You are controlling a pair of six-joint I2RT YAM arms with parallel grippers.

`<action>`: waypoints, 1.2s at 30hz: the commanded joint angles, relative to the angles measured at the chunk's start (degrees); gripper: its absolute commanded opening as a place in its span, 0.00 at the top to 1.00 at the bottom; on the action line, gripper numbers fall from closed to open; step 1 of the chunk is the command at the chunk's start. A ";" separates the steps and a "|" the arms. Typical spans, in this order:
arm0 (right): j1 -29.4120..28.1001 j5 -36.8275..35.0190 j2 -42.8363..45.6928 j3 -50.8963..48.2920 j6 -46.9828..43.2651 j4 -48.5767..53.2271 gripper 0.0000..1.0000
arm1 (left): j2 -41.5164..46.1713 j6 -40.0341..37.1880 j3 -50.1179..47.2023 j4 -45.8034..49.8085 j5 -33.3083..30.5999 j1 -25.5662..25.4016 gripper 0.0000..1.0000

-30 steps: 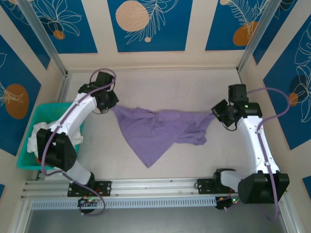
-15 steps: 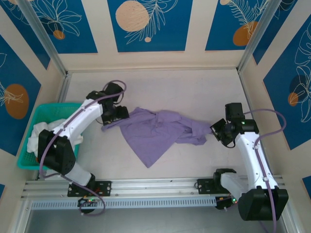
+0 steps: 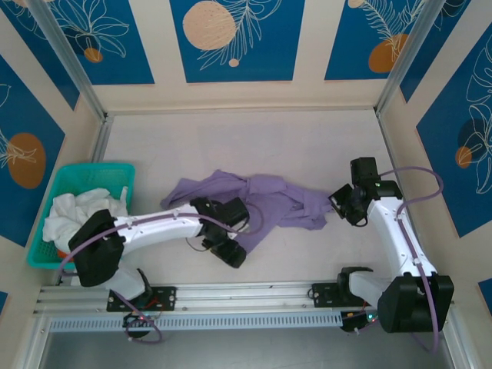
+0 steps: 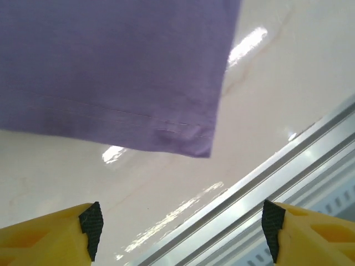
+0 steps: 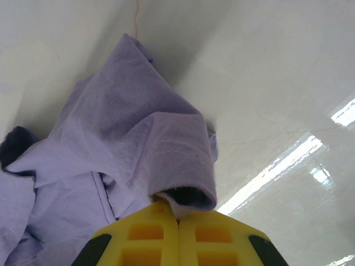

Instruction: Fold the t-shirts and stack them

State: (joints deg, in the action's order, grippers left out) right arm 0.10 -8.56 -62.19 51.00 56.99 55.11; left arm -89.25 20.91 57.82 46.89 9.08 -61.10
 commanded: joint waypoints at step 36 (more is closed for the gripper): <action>-0.54 1.90 4.10 1.53 -1.73 1.40 1.00 | -15.44 -10.49 4.00 -1.10 -14.67 -9.06 0.58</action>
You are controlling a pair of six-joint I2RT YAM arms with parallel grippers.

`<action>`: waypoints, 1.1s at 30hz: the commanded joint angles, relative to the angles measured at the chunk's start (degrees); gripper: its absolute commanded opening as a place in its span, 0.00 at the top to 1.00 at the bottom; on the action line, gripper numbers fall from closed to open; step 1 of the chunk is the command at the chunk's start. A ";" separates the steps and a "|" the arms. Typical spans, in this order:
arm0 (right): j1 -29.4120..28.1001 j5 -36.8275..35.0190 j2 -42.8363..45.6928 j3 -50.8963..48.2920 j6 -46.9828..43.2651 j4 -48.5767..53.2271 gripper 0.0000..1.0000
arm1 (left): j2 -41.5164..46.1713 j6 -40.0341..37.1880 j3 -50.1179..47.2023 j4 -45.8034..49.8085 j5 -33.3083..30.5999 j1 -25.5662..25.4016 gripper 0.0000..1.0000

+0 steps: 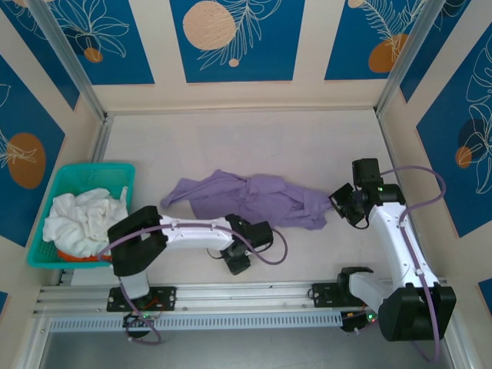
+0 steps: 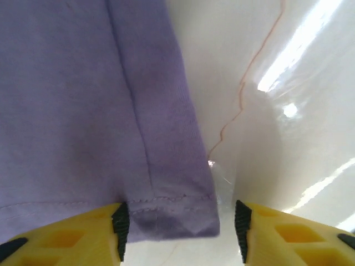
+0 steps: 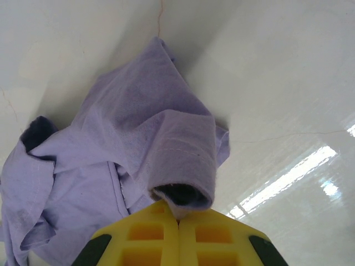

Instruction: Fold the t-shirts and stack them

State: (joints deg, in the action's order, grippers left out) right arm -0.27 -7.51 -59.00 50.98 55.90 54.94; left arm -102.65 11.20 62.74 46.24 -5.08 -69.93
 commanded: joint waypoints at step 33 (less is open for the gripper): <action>-0.14 -6.30 -5.68 74.26 -20.32 -8.73 1.00 | 30.93 -27.91 57.90 -15.13 -24.37 3.40 1.00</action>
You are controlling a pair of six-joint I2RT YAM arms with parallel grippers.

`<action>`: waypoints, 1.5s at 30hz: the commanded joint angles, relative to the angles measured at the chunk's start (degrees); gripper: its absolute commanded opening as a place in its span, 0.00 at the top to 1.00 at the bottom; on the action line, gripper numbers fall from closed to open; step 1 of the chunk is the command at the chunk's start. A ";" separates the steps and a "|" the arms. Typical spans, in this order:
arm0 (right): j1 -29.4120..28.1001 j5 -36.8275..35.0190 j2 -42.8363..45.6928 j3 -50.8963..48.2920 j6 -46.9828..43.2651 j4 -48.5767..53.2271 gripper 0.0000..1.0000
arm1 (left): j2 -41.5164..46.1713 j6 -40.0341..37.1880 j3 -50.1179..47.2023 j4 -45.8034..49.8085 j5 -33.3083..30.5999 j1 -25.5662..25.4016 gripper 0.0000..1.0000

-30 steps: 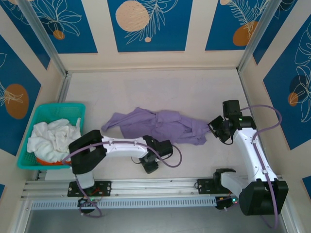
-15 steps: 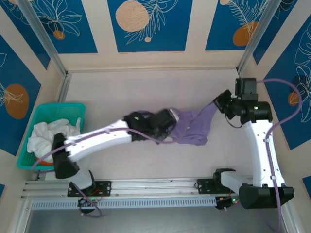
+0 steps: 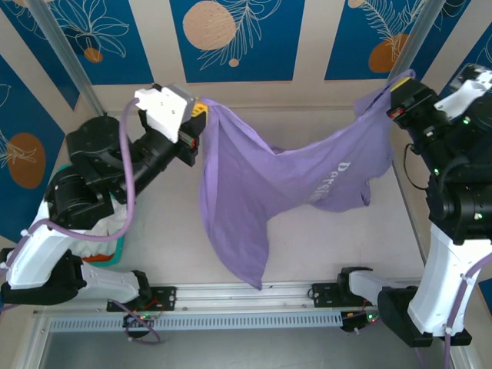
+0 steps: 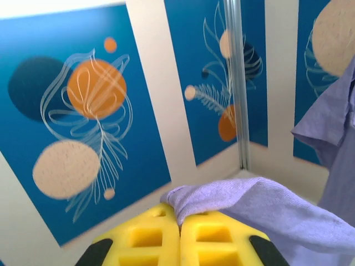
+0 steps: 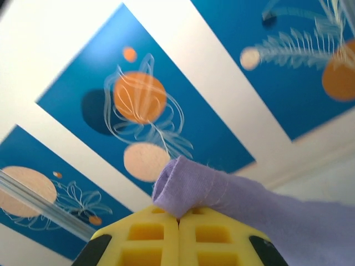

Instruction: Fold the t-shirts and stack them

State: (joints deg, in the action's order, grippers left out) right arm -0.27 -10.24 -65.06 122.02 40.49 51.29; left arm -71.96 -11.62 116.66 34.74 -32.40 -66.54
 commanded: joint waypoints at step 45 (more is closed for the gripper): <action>-3.00 -4.65 -45.14 -11.47 -0.48 8.43 0.10 | -36.30 44.69 -11.36 24.95 17.75 52.05 0.09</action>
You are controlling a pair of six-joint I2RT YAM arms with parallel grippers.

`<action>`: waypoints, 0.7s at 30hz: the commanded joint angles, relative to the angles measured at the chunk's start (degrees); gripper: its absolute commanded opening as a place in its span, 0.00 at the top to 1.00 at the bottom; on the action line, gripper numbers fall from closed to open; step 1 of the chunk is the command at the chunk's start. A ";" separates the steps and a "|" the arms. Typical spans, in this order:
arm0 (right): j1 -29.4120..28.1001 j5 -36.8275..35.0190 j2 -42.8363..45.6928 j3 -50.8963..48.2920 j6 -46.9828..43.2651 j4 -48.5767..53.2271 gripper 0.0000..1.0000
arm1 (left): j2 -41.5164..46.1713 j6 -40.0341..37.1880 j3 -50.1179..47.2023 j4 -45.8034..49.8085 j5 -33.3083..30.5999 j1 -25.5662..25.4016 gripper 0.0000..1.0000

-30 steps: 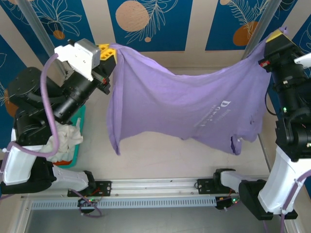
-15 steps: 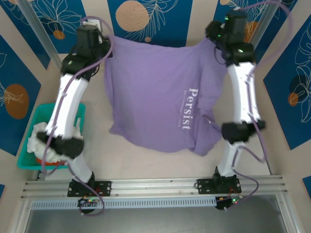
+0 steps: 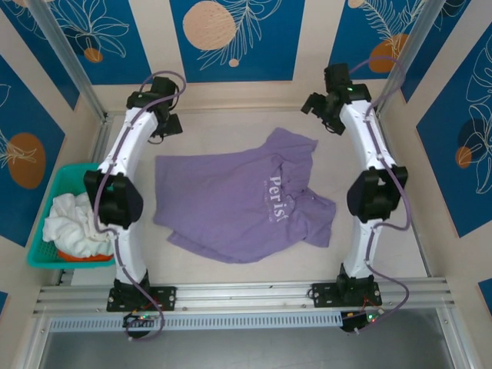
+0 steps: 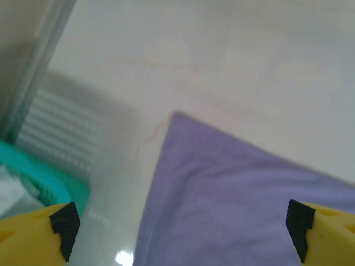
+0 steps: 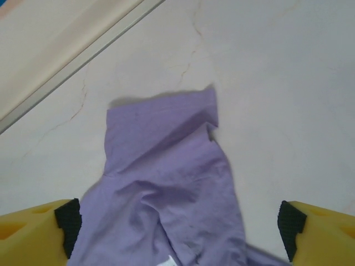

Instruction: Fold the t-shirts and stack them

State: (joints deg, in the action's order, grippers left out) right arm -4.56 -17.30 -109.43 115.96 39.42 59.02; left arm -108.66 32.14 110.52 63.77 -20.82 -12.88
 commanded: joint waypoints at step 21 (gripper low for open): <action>4.57 15.10 -31.67 13.71 -4.88 -3.77 0.57 | -13.71 3.32 -14.75 -5.91 9.83 -4.08 0.32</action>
State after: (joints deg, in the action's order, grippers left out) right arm 0.32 -5.48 -139.13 126.13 35.68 54.46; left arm -120.70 33.63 94.30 57.56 -10.92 -17.37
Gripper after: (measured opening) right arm 0.428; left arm 0.684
